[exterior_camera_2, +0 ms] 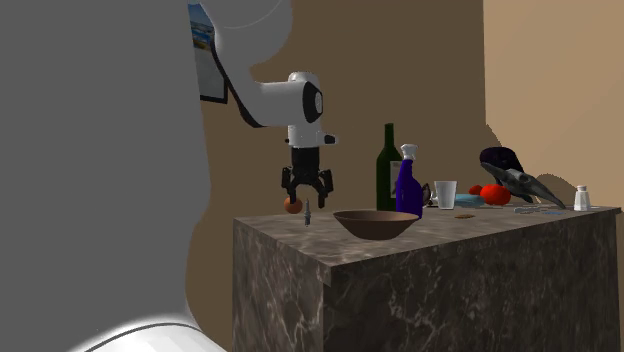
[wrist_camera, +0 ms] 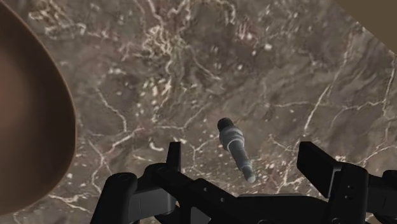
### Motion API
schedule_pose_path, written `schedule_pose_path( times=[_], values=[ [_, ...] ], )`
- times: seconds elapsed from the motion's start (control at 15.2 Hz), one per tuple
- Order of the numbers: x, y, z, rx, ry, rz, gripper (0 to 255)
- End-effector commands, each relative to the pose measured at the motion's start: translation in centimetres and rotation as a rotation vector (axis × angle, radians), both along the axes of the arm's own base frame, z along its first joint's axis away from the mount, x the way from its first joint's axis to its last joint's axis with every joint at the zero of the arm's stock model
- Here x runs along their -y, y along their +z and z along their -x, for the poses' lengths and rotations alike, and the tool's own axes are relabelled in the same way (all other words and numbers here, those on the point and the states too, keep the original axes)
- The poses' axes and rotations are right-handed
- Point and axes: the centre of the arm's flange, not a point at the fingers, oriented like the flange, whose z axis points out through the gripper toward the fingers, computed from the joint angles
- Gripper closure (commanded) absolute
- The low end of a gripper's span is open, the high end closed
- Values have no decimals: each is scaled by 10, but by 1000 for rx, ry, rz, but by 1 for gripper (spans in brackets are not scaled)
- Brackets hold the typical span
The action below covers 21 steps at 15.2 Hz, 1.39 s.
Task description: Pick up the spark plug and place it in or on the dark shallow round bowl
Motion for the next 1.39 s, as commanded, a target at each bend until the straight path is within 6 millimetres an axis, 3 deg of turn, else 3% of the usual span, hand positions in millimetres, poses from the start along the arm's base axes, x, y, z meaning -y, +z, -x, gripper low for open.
schedule_pose_path(
  times=[0.0, 0.13, 0.66, 0.73, 1.32],
  values=[
    [-1, -10, -2, 0, 0, -1, 0],
    [-2, -19, -3, 0, 0, -1, 0],
    [-2, -19, -3, 0, 0, -1, 0],
    [-2, -19, -3, 0, 0, -1, 255],
    [-2, -19, -3, 0, 0, -1, 255]
  ],
)
